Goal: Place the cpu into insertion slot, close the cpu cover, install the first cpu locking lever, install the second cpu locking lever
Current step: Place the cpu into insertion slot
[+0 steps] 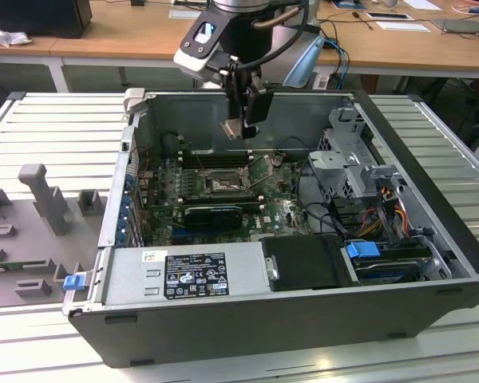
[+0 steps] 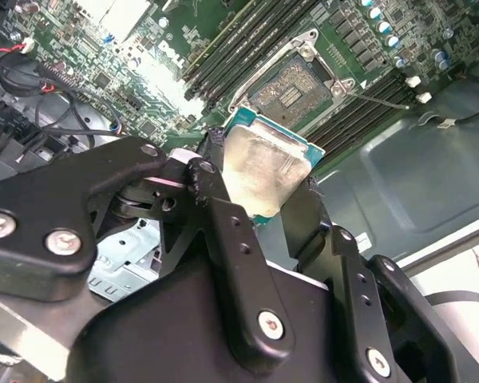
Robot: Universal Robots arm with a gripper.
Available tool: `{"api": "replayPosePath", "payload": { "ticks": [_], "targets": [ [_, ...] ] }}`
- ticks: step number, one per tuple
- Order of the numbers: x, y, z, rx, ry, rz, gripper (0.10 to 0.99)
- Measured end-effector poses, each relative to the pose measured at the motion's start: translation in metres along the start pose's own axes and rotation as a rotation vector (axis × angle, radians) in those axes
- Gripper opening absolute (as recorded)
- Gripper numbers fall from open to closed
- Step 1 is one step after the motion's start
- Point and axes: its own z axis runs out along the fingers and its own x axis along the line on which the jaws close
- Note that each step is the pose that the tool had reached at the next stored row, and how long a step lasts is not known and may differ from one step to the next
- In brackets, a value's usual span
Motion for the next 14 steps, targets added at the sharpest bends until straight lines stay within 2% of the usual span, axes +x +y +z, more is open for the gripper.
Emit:
{"api": "replayPosePath", "payload": {
  "ticks": [5, 14],
  "targets": [
    [0.0000, -0.0001, 0.0008, -0.001, -0.0069, 0.079, 0.529],
    [0.0000, -0.0002, 0.0018, -0.002, -0.0112, 0.128, 0.529]
  ]
}}
